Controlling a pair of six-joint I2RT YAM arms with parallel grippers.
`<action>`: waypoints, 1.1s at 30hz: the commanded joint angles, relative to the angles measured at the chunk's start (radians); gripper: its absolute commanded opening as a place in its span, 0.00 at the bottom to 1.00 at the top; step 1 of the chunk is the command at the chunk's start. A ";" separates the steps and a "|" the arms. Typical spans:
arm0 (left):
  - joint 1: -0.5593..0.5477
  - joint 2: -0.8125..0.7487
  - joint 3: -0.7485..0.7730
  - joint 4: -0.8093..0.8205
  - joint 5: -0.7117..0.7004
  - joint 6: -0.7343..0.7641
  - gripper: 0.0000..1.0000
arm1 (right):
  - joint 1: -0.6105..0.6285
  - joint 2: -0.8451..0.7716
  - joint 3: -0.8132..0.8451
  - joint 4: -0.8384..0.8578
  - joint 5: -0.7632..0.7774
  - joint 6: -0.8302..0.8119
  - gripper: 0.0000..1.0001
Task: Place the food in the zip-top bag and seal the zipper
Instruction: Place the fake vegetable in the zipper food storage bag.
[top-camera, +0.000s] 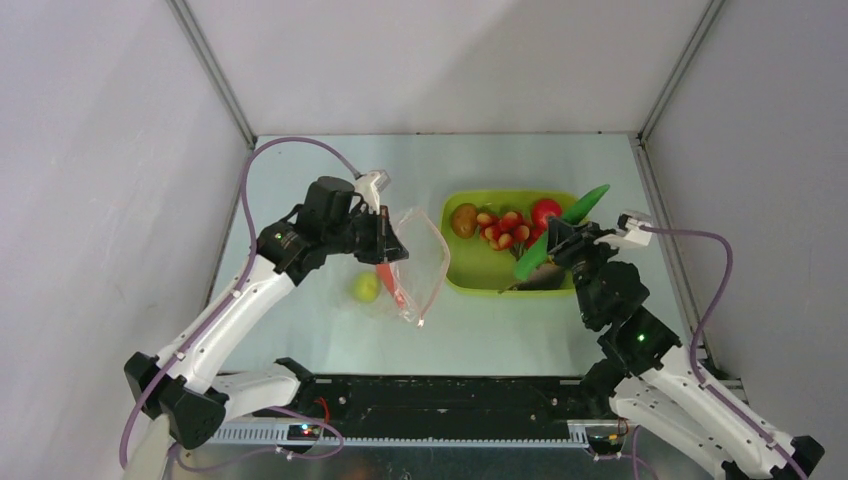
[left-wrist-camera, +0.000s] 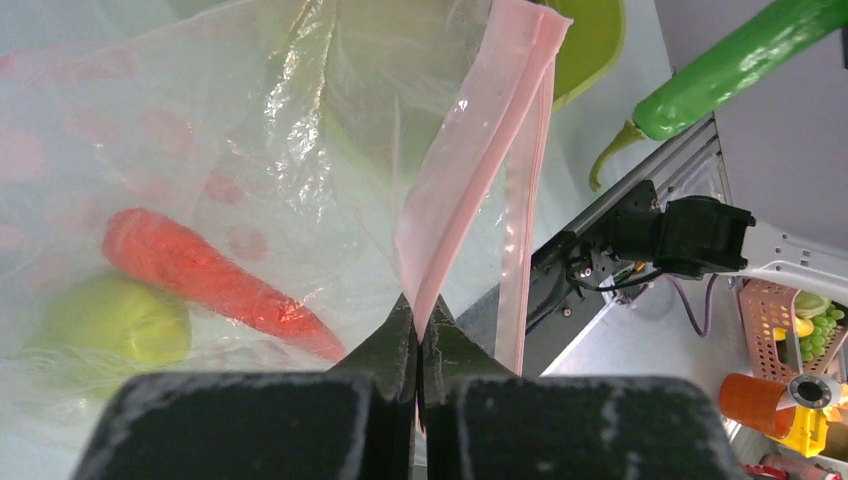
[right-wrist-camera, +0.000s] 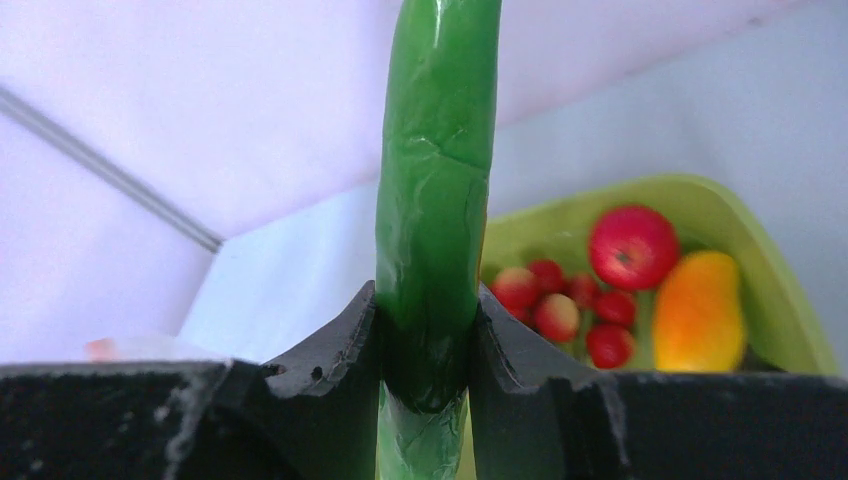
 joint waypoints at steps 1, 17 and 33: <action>-0.005 -0.003 -0.010 0.032 0.034 -0.011 0.00 | 0.106 0.020 0.018 0.260 0.026 -0.138 0.00; -0.004 0.001 -0.013 0.037 0.042 -0.011 0.00 | 0.466 0.545 0.227 1.037 0.058 -0.598 0.00; -0.005 -0.015 -0.015 0.039 0.043 -0.013 0.00 | 0.543 0.778 0.237 1.032 0.102 -0.446 0.01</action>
